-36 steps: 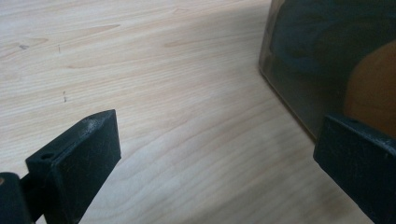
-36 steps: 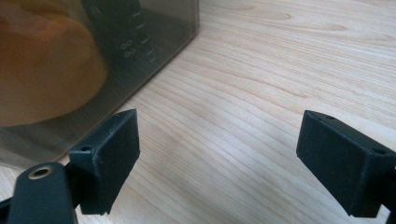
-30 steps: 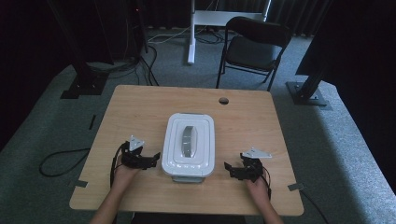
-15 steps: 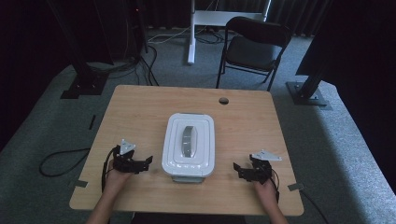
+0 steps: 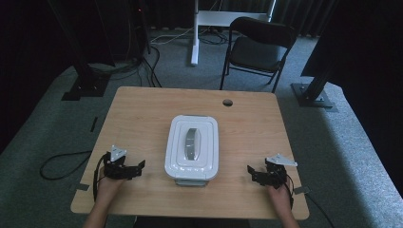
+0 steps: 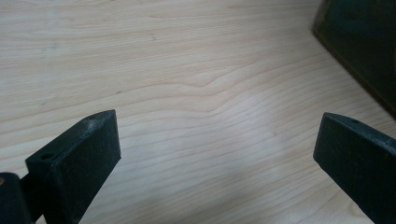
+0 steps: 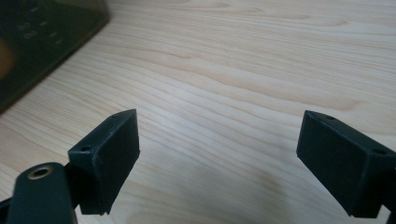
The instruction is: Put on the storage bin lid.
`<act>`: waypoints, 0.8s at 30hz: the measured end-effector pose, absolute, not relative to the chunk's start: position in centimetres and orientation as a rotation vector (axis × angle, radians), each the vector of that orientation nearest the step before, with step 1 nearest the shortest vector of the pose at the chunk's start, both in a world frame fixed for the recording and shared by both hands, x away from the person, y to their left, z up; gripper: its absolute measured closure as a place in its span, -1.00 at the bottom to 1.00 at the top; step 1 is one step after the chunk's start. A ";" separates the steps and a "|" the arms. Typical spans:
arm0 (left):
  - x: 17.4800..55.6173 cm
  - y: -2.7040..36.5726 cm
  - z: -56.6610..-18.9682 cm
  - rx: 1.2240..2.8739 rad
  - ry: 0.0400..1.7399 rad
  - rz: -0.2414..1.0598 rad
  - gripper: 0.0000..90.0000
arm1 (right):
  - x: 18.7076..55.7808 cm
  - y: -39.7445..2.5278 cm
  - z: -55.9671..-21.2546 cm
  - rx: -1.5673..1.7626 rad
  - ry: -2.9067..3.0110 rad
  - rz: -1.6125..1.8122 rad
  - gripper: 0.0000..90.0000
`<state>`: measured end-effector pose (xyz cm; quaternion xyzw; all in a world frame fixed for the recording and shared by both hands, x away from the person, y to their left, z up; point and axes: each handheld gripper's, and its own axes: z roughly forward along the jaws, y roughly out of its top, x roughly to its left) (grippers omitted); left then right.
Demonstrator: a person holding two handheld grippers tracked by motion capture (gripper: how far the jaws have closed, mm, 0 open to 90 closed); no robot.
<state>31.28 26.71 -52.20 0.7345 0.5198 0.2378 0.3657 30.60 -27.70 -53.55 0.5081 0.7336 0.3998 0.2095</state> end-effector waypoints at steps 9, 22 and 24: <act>30.0 28.6 -52.2 1.861 1.393 0.662 -0.98 | 30.0 -29.5 -53.6 1.460 1.990 1.090 -0.72; 28.1 31.4 -52.5 1.773 1.547 0.770 -0.98 | 29.0 -31.9 -54.3 1.562 1.883 0.967 -0.72; 27.9 31.9 -52.7 1.754 1.565 0.764 -0.98 | 28.9 -32.0 -54.6 1.563 1.868 0.940 -0.72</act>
